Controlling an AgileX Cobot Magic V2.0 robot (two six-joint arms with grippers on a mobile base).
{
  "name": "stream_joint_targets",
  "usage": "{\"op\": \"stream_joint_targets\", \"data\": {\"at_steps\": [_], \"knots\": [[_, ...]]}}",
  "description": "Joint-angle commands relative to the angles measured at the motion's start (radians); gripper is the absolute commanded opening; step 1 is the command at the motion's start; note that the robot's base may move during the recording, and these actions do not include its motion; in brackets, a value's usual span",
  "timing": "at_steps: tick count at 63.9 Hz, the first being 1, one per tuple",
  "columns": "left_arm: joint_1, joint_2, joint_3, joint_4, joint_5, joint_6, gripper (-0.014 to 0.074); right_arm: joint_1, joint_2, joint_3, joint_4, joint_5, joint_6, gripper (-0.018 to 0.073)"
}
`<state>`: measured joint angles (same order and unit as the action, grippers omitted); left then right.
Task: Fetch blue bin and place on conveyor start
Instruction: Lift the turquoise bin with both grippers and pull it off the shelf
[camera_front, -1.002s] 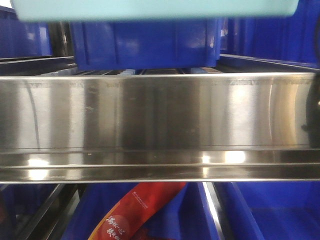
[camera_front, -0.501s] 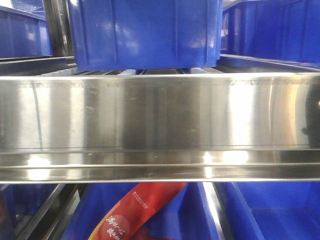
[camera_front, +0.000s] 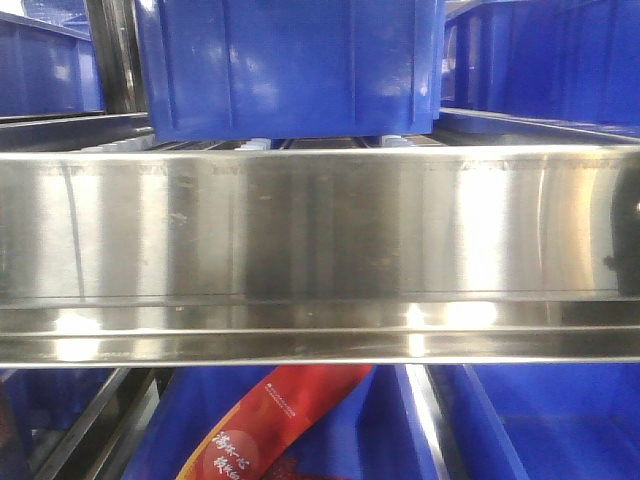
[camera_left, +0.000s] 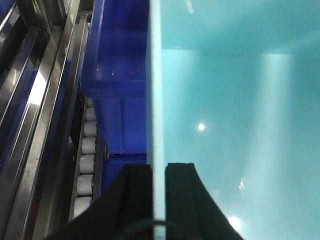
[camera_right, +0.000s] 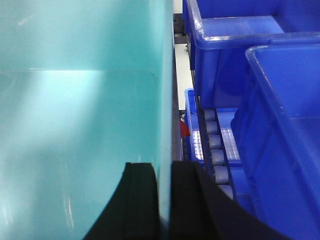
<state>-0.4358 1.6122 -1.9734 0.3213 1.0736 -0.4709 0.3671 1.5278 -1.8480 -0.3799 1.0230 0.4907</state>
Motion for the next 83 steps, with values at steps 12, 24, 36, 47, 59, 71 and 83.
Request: {"op": "stream_joint_targets", "data": {"at_steps": [12, 24, 36, 47, 59, 71, 83], "knots": [[-0.007, -0.07, -0.016, 0.006, -0.02, -0.005, -0.0111, 0.005, -0.014, -0.094, -0.039, 0.052, -0.002, -0.0162], [-0.007, -0.085, -0.016, 0.019, -0.024, -0.005, -0.0111, 0.005, -0.014, -0.094, -0.038, 0.036, -0.002, -0.0162], [-0.007, -0.085, -0.016, 0.047, -0.056, -0.005, -0.0111, 0.005, -0.015, -0.094, -0.036, 0.03, -0.002, -0.0162], [-0.007, -0.085, -0.016, 0.05, -0.06, -0.005, -0.0111, 0.005, -0.015, -0.094, -0.036, 0.008, -0.004, -0.0162], [-0.005, -0.085, -0.016, 0.05, -0.06, -0.049, -0.0111, 0.005, -0.015, -0.094, -0.036, -0.043, -0.018, -0.0162], [-0.005, -0.085, -0.016, 0.052, -0.086, -0.06, -0.0111, 0.005, -0.015, -0.094, -0.036, -0.056, -0.049, -0.0162], [-0.005, -0.085, -0.016, 0.07, -0.097, -0.05, -0.0111, 0.005, -0.015, -0.094, -0.036, -0.054, -0.049, -0.0162]]}}
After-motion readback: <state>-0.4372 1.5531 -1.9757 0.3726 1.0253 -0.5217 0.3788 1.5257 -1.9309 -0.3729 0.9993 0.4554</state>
